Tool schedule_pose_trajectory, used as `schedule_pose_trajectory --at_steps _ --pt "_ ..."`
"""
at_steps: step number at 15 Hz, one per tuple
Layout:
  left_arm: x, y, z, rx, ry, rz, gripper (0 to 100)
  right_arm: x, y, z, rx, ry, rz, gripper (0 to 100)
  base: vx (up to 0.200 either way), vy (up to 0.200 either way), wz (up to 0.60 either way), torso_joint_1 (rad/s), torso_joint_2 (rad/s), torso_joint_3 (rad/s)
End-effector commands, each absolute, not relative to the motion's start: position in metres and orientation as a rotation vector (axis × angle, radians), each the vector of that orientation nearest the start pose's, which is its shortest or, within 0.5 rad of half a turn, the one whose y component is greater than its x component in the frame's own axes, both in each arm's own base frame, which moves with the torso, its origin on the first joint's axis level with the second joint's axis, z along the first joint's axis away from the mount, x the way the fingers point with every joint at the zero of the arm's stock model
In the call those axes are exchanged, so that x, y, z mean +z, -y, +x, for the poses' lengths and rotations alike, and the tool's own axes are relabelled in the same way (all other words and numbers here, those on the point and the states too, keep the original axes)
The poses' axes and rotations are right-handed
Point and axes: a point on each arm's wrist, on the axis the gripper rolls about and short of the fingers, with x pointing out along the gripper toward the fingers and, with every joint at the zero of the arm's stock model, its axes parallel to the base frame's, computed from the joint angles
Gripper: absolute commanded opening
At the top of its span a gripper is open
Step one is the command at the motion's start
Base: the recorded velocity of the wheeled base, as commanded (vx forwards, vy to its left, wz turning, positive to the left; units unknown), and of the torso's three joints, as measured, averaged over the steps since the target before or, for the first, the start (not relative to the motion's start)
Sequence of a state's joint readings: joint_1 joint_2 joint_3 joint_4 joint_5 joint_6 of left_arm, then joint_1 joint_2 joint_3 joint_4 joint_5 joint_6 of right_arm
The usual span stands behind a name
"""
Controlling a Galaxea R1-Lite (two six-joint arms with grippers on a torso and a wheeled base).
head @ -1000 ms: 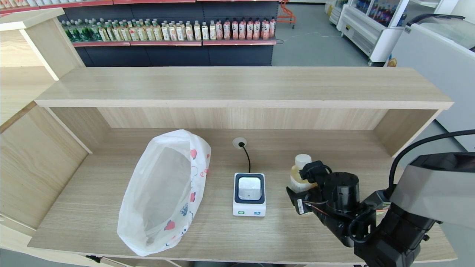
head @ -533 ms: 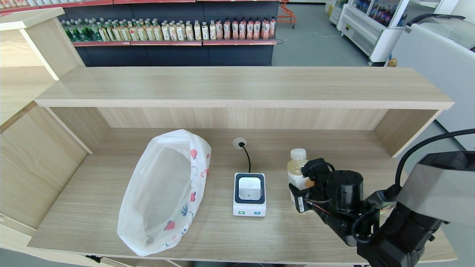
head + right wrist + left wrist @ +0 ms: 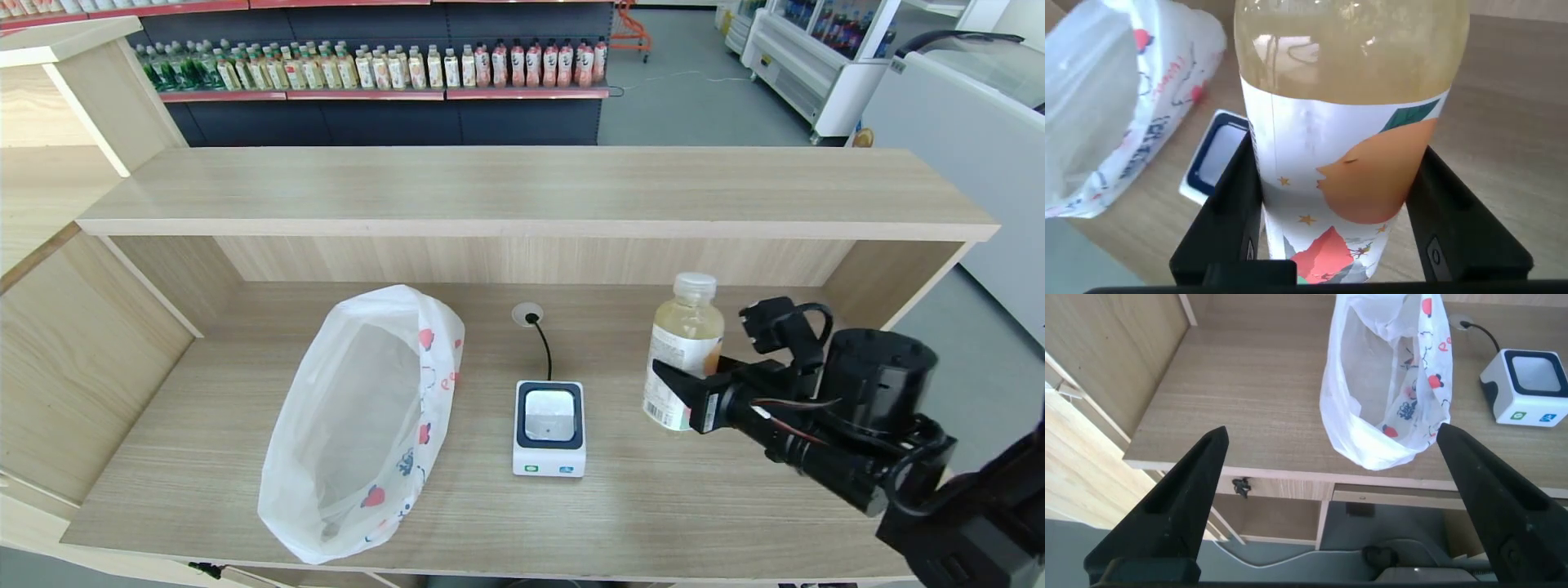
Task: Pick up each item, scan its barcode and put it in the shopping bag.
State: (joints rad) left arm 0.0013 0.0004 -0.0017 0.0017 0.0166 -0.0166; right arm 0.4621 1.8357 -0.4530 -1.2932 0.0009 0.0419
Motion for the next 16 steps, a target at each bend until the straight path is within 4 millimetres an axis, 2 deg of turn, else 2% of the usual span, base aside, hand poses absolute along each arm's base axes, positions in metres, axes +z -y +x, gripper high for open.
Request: schedule_pose_trajectory --at_steps 1,4,9,13,16 --pt "0.076 0.0 -0.023 0.018 0.0 -0.017 100 0.167 -0.096 0.221 0.616 0.0 0.116 0 0.0 0.0 0.0 0.0 0.0 0.0" --pt "0.076 0.0 -0.023 0.018 0.0 -0.017 100 0.193 -0.087 0.187 0.851 -0.03 0.144 0 0.0 0.0 0.0 0.0 0.0 0.0" --pt "0.076 0.0 -0.023 0.018 0.0 -0.017 100 0.196 -0.088 0.164 1.091 -0.086 0.172 0 0.0 0.0 0.0 0.0 0.0 0.0" --pt "0.076 0.0 -0.023 0.018 0.0 -0.017 100 0.185 -0.093 0.16 1.191 -0.166 0.202 0 0.0 0.0 0.0 0.0 0.0 0.0" --pt "0.076 0.0 -0.023 0.018 0.0 -0.017 100 0.17 -0.099 0.17 1.22 -0.24 0.211 0 0.0 0.0 0.0 0.0 0.0 0.0"
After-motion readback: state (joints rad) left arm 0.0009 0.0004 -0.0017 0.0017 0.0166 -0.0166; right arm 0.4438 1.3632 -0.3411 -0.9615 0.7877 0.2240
